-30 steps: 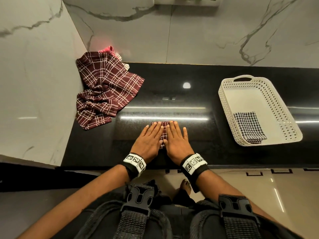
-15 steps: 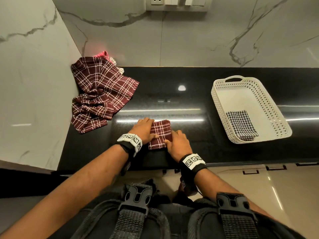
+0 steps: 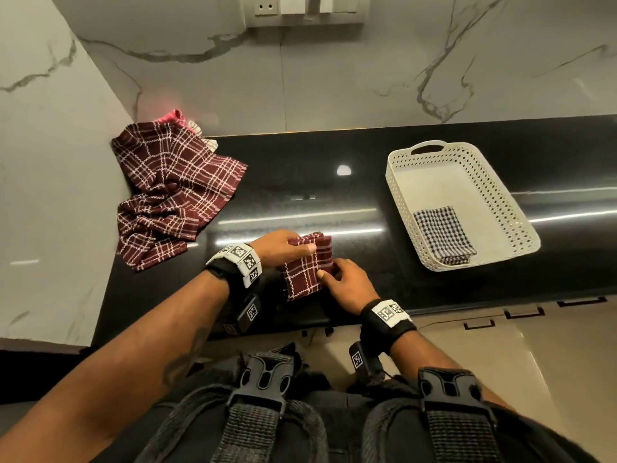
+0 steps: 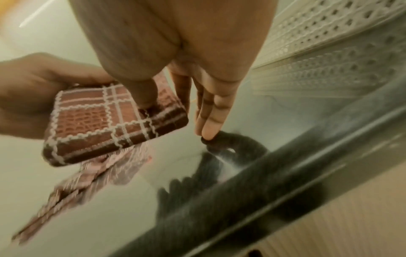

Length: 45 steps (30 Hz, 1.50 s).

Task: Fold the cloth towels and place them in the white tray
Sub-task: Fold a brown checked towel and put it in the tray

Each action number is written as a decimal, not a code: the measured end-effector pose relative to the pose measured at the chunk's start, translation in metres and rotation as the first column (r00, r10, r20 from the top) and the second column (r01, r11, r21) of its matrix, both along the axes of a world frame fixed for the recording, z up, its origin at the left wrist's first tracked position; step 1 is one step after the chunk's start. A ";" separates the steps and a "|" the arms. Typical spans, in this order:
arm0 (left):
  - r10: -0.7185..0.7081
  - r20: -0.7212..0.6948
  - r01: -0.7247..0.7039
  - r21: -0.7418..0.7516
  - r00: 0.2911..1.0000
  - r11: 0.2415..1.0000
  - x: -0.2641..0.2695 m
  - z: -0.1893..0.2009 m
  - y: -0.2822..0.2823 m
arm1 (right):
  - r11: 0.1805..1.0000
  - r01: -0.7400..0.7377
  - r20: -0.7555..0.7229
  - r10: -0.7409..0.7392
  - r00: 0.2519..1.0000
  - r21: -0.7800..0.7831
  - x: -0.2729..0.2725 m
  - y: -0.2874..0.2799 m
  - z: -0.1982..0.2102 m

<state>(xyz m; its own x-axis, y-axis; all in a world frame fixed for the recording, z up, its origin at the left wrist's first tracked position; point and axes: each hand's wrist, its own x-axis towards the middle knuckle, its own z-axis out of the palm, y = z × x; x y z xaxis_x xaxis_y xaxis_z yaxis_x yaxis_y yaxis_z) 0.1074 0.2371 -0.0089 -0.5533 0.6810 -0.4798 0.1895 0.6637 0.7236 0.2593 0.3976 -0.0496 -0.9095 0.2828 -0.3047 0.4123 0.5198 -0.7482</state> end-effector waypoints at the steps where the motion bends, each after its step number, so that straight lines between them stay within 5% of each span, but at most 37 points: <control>1: 0.007 0.048 -0.010 0.069 0.999 0.998 0.002 0.008 0.008 | 0.993 0.049 -0.031 -0.053 0.998 -0.105 0.003 0.010 0.007; 5: -0.011 0.086 -0.004 0.170 0.996 0.985 0.003 0.034 0.065 | 0.916 0.163 -0.167 -0.238 0.957 -0.367 0.012 0.067 0.039; 8: -0.074 -0.019 0.076 0.149 0.997 0.986 0.004 0.055 0.132 | 0.889 0.282 -0.205 -0.371 0.906 -0.361 0.021 0.130 0.061; 16: -0.376 -0.292 0.375 -0.060 0.879 0.925 0.026 0.072 0.333 | 0.809 0.552 -0.184 -0.584 0.790 -0.200 0.070 0.295 0.079; 21: -0.450 -0.368 0.409 -0.188 0.814 0.893 0.041 0.053 0.410 | 0.829 0.545 -0.086 -0.538 0.839 0.129 0.084 0.346 0.071; 27: -0.497 -0.343 0.393 -0.331 0.797 0.858 0.044 0.019 0.436 | 0.830 0.286 0.117 -0.383 0.916 0.479 0.076 0.358 0.051; 35: -0.519 -0.298 0.399 -0.380 0.802 0.835 0.049 -0.001 0.439 | 0.767 0.013 0.262 -0.235 0.936 0.641 0.065 0.357 0.041; 40: -0.526 -0.305 0.419 -0.352 0.794 0.837 0.050 0.001 0.440 | 0.761 -0.011 0.265 -0.213 0.940 0.649 0.063 0.355 0.044; 45: -0.386 -0.369 0.342 -0.182 0.846 0.922 0.027 0.013 0.413 | 0.718 0.032 0.155 -0.193 0.969 0.695 0.043 0.336 0.059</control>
<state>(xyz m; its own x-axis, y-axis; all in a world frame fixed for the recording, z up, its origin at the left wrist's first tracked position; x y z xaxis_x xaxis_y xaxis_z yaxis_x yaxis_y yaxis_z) 0.1343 0.6502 0.0044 -0.4321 0.8279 -0.3576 0.6837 0.5593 0.4687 0.3026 0.7338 0.0091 -0.7976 0.5821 -0.1581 0.5994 0.7943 -0.0996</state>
